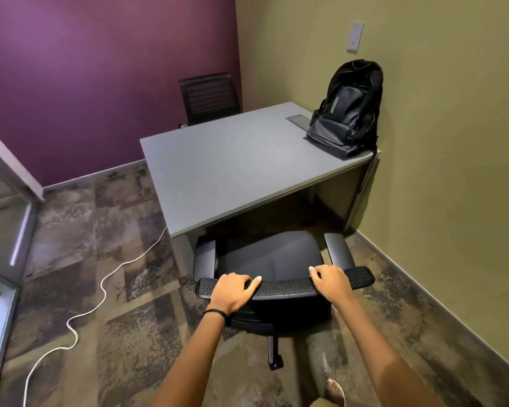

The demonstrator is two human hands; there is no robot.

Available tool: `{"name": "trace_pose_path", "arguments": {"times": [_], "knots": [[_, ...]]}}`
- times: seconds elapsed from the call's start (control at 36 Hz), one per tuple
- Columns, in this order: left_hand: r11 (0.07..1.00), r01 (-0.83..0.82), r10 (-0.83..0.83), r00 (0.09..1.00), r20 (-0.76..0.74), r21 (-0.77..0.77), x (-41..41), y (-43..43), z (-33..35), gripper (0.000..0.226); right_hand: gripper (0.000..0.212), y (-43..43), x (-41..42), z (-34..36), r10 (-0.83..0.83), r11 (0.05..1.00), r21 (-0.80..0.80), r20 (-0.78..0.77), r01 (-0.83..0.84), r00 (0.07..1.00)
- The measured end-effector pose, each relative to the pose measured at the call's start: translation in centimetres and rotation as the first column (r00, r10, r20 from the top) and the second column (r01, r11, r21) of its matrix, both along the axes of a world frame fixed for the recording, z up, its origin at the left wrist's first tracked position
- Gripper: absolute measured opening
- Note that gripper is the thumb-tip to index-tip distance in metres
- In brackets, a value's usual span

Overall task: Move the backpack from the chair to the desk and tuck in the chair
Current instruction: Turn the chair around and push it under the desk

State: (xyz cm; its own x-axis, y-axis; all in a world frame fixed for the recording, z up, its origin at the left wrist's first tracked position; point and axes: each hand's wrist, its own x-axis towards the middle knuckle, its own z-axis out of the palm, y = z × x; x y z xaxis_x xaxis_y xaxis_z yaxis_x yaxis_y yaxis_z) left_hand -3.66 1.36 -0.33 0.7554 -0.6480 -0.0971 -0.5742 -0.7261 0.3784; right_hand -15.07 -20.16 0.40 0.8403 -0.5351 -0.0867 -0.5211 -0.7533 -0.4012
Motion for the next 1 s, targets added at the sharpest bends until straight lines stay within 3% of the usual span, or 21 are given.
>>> {"name": "trace_pose_path", "arguments": {"times": [0.28,0.56,0.78,1.0], "knots": [[0.996,0.076,-0.08,0.992,0.102,0.043,1.1,-0.3,-0.5,0.077,0.046,-0.8,0.1,-0.5,-0.086,0.986,0.143,0.008,0.084,0.996],[0.994,0.092,-0.099,0.988,0.115,0.061,4.7,-1.0,-0.2,0.071,0.042,-1.0,1.8,-0.6,-0.058,0.998,-0.012,0.112,0.06,0.992],[0.992,0.12,-0.124,0.988,0.091,0.044,6.0,-2.2,0.5,0.075,0.041,-2.3,3.2,-0.8,-0.066,0.996,-0.041,0.157,0.073,0.985],[0.991,0.116,-0.121,0.99,0.069,0.07,7.2,-3.9,0.5,0.061,0.041,-4.1,4.8,-0.7,-0.058,0.996,-0.058,0.152,0.067,0.987]]}}
